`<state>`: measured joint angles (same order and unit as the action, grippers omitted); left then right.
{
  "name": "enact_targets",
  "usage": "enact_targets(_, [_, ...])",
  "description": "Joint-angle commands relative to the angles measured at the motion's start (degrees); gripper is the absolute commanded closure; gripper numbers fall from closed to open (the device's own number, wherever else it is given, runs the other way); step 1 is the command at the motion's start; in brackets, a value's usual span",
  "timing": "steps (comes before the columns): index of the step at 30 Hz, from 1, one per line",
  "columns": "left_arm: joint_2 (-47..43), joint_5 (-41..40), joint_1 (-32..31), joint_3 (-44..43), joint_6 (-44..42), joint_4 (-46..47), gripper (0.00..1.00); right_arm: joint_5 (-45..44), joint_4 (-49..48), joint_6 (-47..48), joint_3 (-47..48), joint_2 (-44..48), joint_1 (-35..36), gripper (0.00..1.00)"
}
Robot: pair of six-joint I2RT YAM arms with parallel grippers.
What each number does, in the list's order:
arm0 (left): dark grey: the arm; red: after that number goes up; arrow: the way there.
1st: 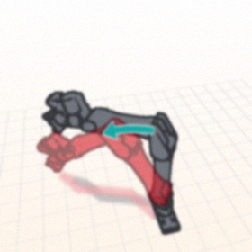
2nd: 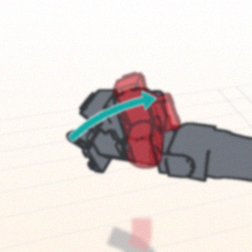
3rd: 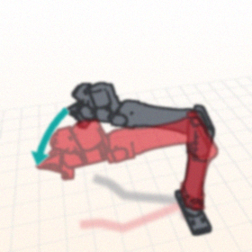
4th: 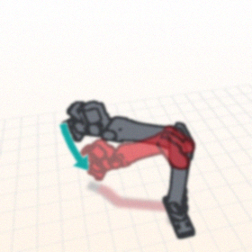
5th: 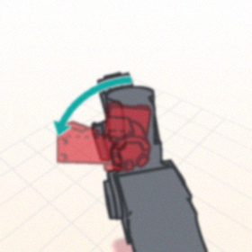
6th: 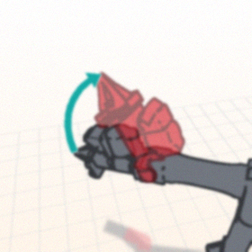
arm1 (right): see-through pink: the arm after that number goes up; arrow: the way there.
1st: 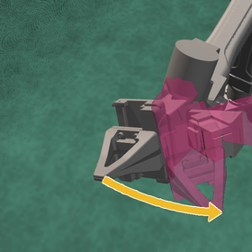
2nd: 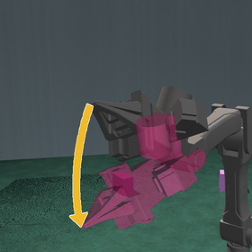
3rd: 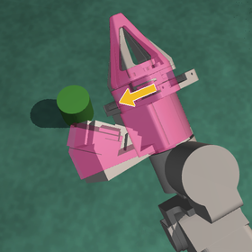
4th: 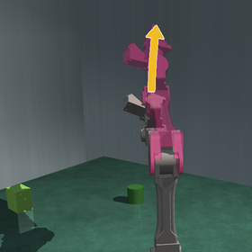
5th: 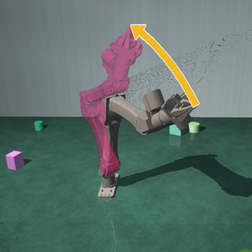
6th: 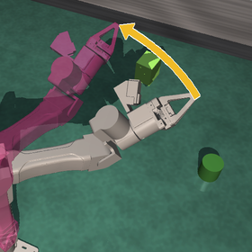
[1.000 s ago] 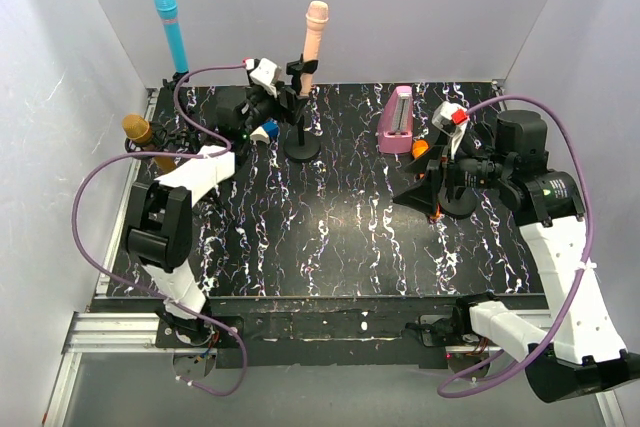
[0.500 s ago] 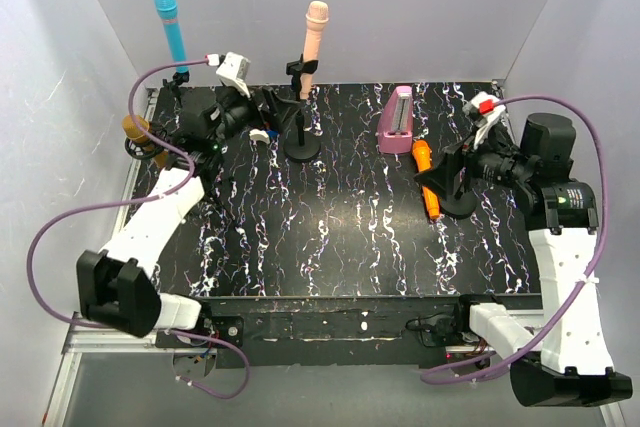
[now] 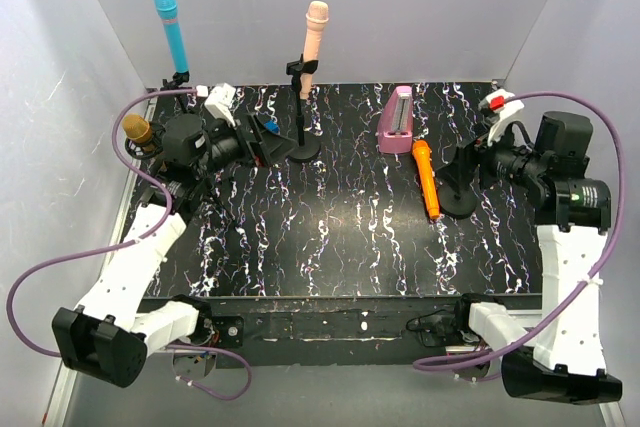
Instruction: Attach the microphones to the stand
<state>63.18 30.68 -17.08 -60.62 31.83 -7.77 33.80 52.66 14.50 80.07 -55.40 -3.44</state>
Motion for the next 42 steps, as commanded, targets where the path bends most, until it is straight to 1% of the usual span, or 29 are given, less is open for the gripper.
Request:
enact_targets(1, [-2.8, 7.3, 0.1, 2.7, 4.6, -2.7, 0.02, 4.3, 11.1, 9.7, 1.0, -5.2, 1.0, 0.12])
enact_targets(4, [-3.5, 9.5, 0.2, 3.3, 4.5, -5.0, 0.02, -1.7, 10.2, 12.4, -2.5, -7.4, 3.4, 0.13])
enact_targets(5, [-3.9, 9.8, 0.2, 3.8, 4.3, -5.5, 0.02, -2.8, 9.7, 13.0, -3.2, -7.5, 6.4, 0.13])
enact_targets(7, [-4.8, 10.0, 0.1, 4.8, 4.3, -6.0, 0.02, -3.9, 8.4, 13.9, -5.0, -7.3, 8.3, 0.11])
enact_targets(9, [-5.5, 10.0, 0.1, 5.9, 4.8, -6.1, 0.02, -3.7, 7.5, 14.5, -5.8, -7.0, 8.7, 0.10])
enact_targets(12, [-5.7, 9.8, 0.1, 7.1, 6.2, -5.9, 0.02, -3.3, 8.9, 17.3, -5.5, -6.9, 8.8, 0.09])
enact_targets(14, [-5.7, 9.8, 0.1, 7.4, 6.7, -5.5, 0.02, -4.6, 9.4, 16.8, -3.1, -6.2, 8.6, 0.08])
enact_targets(15, [-5.5, 9.8, 0.2, 7.4, 6.8, -5.4, 0.02, -5.0, 10.3, 15.7, -0.8, -6.0, 7.9, 0.07])
enact_targets(18, [-5.3, 9.8, 0.1, 7.1, 6.3, -5.4, 0.02, -1.6, 14.2, 14.4, 8.6, -5.8, 2.0, 0.07])
enact_targets(21, [-4.0, 10.6, 0.1, 6.4, 5.6, -5.4, 0.02, -3.6, 13.1, 11.6, 15.7, -6.1, -3.1, 0.05])
enact_targets(23, [-2.7, 11.6, 0.1, 5.4, 5.3, -5.5, 0.02, -6.2, 11.2, 10.1, 18.1, -7.4, -5.9, 0.04])
enact_targets(28, [-3.0, 11.9, 0.1, 4.4, 4.0, -7.3, 0.02, -12.3, 9.3, 10.6, 20.2, -12.9, -8.3, 0.05])
enact_targets(33, [-5.1, 10.8, 0.1, 6.3, 3.8, -7.6, 0.02, -16.2, 7.6, 11.7, 20.7, -17.8, -9.0, 0.07])
enact_targets(34, [-5.3, 10.8, 0.2, 6.7, 3.9, -7.6, 0.02, -16.7, 7.4, 11.9, 20.6, -18.4, -9.1, 0.09])
enact_targets(42, [-5.5, 11.2, 0.1, 7.4, 2.6, -8.3, 0.02, -14.4, 4.7, 14.7, 18.5, -23.1, -9.4, 0.17])
